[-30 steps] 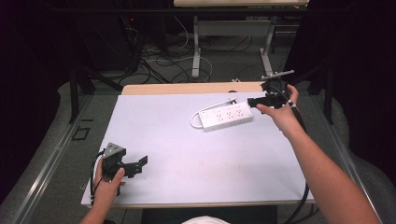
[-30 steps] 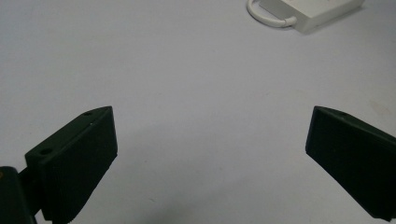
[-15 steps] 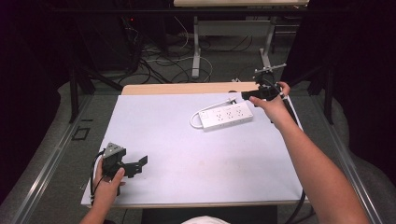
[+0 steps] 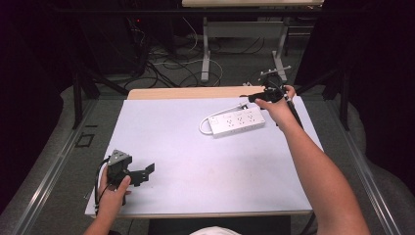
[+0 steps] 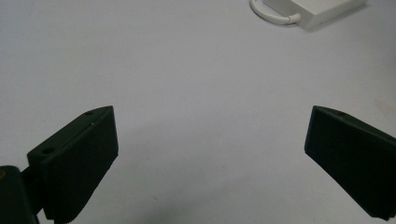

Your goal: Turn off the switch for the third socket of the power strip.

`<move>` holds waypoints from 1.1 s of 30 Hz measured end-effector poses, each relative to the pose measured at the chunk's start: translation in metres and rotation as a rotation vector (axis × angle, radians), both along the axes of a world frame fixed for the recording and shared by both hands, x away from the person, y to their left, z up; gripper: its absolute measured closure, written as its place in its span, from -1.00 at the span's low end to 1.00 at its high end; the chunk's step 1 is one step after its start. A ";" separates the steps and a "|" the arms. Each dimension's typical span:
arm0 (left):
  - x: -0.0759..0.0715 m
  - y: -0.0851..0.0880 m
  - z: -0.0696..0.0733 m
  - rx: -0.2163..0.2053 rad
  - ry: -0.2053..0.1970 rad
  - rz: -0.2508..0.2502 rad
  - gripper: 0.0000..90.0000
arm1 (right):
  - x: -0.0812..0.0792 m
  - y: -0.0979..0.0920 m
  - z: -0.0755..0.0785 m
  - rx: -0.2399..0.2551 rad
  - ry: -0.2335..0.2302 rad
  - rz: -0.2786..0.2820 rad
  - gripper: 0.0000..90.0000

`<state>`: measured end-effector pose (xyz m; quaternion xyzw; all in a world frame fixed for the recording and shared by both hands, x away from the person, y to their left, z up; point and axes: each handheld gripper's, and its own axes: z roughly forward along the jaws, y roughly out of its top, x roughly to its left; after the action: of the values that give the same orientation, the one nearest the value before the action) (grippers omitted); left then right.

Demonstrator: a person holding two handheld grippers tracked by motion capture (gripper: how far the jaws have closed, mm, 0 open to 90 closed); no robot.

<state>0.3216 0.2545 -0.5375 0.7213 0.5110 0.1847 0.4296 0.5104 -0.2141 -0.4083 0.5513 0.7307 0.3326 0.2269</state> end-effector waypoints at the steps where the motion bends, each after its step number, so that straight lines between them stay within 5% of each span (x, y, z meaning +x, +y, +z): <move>1: 0.000 0.000 0.000 0.000 0.000 0.000 -0.94 | 0.000 0.000 0.000 0.000 0.000 0.000 -0.46; 33: 0.001 0.001 -0.001 0.000 0.010 -0.003 -0.93 | 0.036 0.013 -0.034 -0.012 0.020 -0.031 -0.27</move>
<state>0.3223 0.2556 -0.5383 0.7229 0.5120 0.1803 0.4274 0.5467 -0.2010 -0.4426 0.5644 0.7264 0.3191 0.2279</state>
